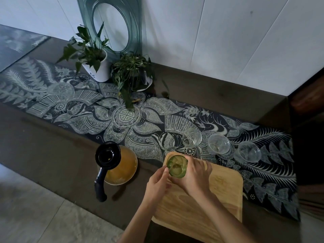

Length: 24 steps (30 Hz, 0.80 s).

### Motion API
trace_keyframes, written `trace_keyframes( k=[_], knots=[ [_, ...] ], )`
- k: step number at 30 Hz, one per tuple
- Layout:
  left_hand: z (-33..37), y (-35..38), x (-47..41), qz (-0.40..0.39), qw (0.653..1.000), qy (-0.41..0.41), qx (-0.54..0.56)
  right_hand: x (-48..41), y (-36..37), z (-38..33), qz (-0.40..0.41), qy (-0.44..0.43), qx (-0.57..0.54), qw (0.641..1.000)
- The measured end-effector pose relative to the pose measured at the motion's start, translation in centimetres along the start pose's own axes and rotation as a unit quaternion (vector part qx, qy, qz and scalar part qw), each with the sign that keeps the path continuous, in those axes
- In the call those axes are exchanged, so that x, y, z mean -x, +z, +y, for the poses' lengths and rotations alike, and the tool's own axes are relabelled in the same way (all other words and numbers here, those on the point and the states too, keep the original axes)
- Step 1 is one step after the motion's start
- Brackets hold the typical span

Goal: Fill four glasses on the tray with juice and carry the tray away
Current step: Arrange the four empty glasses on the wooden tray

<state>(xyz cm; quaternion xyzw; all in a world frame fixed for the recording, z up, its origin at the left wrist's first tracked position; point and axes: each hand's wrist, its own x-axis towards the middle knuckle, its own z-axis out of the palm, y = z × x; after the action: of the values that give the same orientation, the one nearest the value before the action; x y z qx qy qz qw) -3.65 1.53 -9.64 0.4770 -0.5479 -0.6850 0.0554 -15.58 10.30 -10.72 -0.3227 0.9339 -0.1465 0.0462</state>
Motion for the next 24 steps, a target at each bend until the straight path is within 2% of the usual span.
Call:
trace_keyframes(
  k=[9,13,16,19,24],
  knots=[
    [0.5,-0.1,0.1,0.015,0.999,0.004,-0.035,0.5,-0.2,0.4,-0.021,-0.005,-0.003,1.000],
    [1.9,0.0,-1.1,0.057,0.996,0.017,-0.063,-1.4,-1.6,1.8,0.022,-0.025,-0.048,0.998],
    [4.0,0.2,-2.7,0.057,0.993,0.051,-0.091,-4.4,-2.7,3.8,0.062,-0.036,-0.052,0.996],
    [6.7,1.1,-4.6,0.039,0.988,0.073,-0.129,-7.6,-3.9,5.3,0.025,-0.020,-0.001,0.999],
    [9.5,3.5,-7.4,-0.007,0.983,0.043,-0.177,-11.4,-4.7,5.5,-0.069,-0.031,0.098,0.992]
  ],
)
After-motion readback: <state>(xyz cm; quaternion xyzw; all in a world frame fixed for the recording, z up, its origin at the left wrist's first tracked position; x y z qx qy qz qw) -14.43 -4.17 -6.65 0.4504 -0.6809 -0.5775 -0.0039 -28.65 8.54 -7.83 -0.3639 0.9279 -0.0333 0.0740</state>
